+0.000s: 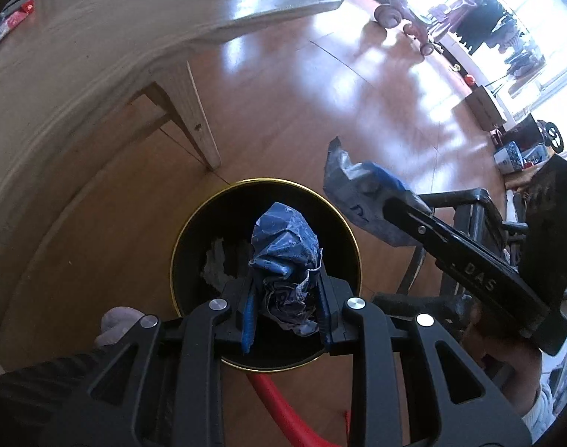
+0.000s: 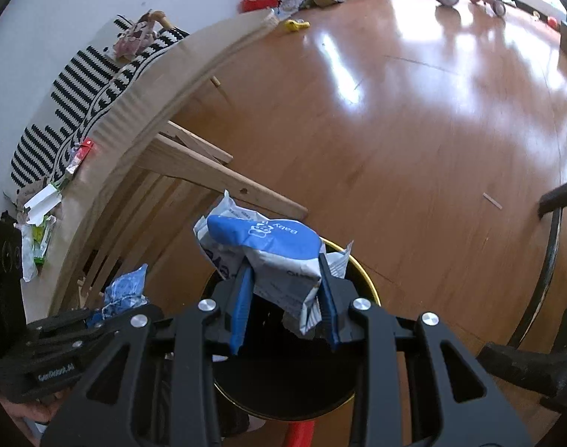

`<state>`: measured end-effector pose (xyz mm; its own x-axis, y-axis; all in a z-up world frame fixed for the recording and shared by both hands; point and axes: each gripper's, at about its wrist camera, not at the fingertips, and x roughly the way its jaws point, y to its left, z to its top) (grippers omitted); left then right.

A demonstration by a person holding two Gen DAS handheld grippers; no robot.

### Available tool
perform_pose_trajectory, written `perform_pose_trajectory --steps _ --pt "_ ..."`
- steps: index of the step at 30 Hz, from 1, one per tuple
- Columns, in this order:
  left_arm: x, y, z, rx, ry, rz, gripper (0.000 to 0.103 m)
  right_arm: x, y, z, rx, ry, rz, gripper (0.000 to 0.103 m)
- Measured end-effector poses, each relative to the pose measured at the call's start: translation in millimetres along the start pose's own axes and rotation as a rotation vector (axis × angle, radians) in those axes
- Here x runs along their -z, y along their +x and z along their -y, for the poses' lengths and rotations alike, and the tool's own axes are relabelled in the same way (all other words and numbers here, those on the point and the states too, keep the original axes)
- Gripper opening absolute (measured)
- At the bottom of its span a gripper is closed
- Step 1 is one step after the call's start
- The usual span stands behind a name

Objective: Collect trash
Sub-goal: 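Carry wrapper and snack bag to the black bin and open both tools, then grasp the green wrapper with the left tool while the right tool grasps the red cigarette box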

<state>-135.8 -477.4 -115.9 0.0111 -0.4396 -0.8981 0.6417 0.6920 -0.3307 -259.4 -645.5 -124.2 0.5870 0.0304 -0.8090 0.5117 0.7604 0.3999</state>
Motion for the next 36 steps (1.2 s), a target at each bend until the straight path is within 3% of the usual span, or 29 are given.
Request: perform_pose_trajectory --steps 1,3,4,5,7,11,14,17,23,28,31,34,36 --pt "0 2 0 0.006 0.000 -0.008 0.027 1 4 2 -0.012 0.022 -0.019 0.033" --pt "-3 7 -6 -0.004 -0.008 -0.012 0.039 -1 10 9 -0.028 0.050 -0.058 0.035" --pt "-2 8 -6 -0.023 -0.013 -0.013 0.060 -1 12 13 -0.034 0.069 -0.079 0.041" --pt "-2 8 -6 -0.030 -0.020 -0.007 0.084 -1 12 17 -0.045 0.090 -0.092 0.061" --pt "0 3 -10 -0.051 -0.027 0.022 0.097 -1 11 24 -0.042 0.139 -0.097 0.090" --pt "2 4 -13 -0.043 -0.007 -0.037 0.097 -7 5 35 -0.050 0.244 -0.107 0.097" --pt "2 -9 -18 -0.044 -0.024 -0.006 0.097 -12 -3 26 0.016 0.184 -0.048 0.097" --pt "-1 -43 -25 -0.075 -0.023 0.083 0.097 -17 -7 3 0.081 0.076 0.004 0.097" --pt "9 -147 -70 -0.138 -0.041 0.274 0.097 -34 -13 -71 0.037 -0.098 0.093 0.097" --pt "47 -236 -161 -0.302 -0.242 0.457 0.097 -44 -10 -161 -0.016 -0.275 0.162 0.097" --pt "87 -290 -249 -0.464 -0.455 0.553 0.097 -47 -8 -207 -0.045 -0.357 0.192 0.097" --pt "118 -322 -318 -0.538 -0.631 0.585 0.097 -49 4 -256 -0.071 -0.460 0.185 0.097" --pt "126 -331 -352 -0.557 -0.681 0.566 0.097 -53 15 -282 -0.078 -0.496 0.170 0.097"
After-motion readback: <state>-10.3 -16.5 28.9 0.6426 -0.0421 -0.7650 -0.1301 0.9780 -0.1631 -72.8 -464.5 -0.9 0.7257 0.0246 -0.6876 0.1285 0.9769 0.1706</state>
